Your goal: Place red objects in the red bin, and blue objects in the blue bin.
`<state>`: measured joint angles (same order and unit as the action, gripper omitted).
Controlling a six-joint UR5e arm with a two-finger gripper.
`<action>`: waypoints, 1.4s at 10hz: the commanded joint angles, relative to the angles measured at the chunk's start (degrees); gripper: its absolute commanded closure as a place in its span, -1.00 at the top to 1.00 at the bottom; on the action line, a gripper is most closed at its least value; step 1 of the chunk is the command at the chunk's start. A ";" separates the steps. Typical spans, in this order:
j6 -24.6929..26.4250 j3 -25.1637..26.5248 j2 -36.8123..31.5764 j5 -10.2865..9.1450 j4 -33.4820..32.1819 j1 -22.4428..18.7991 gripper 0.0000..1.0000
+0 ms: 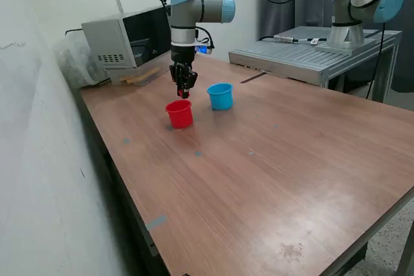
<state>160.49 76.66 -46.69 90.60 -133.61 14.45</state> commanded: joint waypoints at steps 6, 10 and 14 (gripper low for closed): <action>0.00 0.24 -0.07 0.45 -0.07 0.05 1.00; 0.53 14.18 -18.90 1.41 6.13 -3.36 1.00; 7.98 22.91 -42.64 8.10 24.85 -9.25 1.00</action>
<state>164.10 94.23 -74.50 95.40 -120.07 8.86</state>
